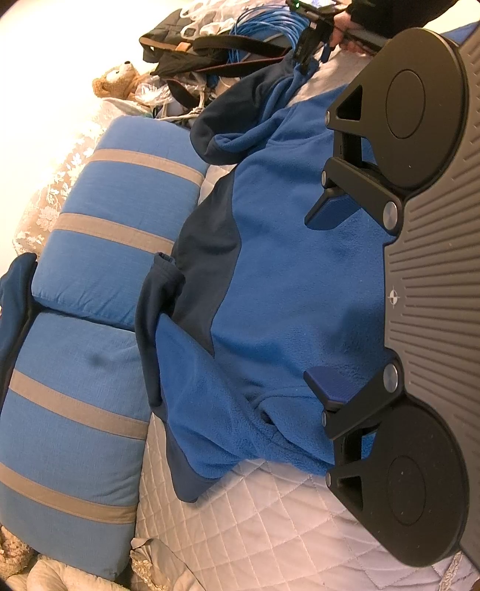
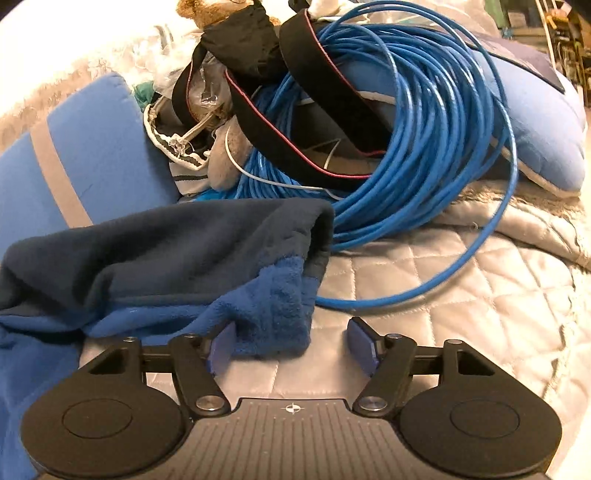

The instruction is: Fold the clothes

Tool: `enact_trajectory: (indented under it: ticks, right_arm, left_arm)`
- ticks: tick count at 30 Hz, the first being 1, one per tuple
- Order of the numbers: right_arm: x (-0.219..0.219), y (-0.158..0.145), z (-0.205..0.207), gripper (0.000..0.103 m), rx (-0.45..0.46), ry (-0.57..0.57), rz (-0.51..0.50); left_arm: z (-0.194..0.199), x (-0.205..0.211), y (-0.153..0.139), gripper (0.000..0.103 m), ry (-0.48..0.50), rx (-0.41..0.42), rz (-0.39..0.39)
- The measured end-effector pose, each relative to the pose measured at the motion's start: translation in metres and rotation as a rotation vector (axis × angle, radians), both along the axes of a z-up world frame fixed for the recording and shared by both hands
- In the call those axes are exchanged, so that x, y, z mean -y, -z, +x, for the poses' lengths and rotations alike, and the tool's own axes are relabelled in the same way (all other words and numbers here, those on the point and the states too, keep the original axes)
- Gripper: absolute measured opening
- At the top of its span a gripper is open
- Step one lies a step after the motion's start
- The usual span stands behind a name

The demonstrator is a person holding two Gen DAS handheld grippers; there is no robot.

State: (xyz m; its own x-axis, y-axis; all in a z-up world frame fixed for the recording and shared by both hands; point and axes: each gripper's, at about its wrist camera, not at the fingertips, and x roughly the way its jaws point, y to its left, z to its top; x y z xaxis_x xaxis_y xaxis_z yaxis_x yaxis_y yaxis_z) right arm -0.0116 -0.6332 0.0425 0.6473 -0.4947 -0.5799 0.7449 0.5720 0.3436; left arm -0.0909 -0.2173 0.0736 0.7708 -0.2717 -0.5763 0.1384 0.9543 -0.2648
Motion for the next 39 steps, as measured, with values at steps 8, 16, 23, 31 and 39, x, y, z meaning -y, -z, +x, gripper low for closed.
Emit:
enact_trajectory:
  ticks: [8,16,23,31,39]
  right_arm:
    - [0.012,0.001,0.004,0.054,0.059,0.056,0.094]
    - [0.013,-0.006,0.002,0.032,0.094,0.057,0.228]
    - [0.015,-0.050,0.017,0.026,-0.048,-0.102,0.032]
    - [0.054,-0.111,0.030,0.025,-0.238,-0.112,-0.324]
    - [0.120,-0.152,-0.009,0.024,-0.237,0.090,-0.493]
  left_arm:
    - [0.000,-0.001,0.001,0.081,0.001,0.000,-0.002]
    - [0.000,-0.001,0.000,0.081,0.000,-0.001,-0.004]
    - [0.000,0.000,0.000,0.081,0.001,-0.001,-0.002]
    - [0.000,0.001,0.000,0.081,-0.001,-0.002,0.002]
    - [0.000,0.000,0.001,0.081,-0.001,-0.003,0.001]
